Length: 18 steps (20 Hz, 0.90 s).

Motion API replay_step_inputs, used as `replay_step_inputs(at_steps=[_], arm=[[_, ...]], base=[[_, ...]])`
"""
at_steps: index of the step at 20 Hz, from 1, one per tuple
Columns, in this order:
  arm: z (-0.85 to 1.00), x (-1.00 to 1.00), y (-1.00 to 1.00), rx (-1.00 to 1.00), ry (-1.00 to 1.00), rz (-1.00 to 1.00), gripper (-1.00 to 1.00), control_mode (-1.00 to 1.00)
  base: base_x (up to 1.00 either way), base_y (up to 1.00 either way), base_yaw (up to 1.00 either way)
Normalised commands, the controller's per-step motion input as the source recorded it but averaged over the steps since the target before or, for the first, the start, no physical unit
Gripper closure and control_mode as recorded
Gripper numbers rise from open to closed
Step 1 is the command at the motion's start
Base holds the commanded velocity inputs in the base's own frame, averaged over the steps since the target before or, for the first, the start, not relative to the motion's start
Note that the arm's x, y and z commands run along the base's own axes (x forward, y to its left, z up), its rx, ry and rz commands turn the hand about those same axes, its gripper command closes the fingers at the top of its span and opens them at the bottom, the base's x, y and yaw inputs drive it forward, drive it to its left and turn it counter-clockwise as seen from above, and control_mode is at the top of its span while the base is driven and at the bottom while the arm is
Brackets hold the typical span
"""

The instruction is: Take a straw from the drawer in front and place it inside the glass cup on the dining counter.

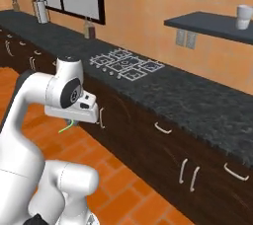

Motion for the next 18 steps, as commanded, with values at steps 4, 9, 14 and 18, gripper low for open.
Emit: replay_step_inputs(at_steps=[4,9,14,18], arm=[[0.0,0.0,0.0,0.0,0.0,0.0,1.0,1.0],[0.0,0.0,0.0,0.0,0.0,0.0,1.0,1.0],[0.0,0.0,0.0,0.0,0.0,0.0,1.0,1.0],[0.0,0.0,0.0,0.0,0.0,0.0,1.0,1.0]], base=[[1.0,0.52,0.43],[0.89,0.69,0.46],[0.88,0.67,0.47],[1.0,0.36,0.47]])
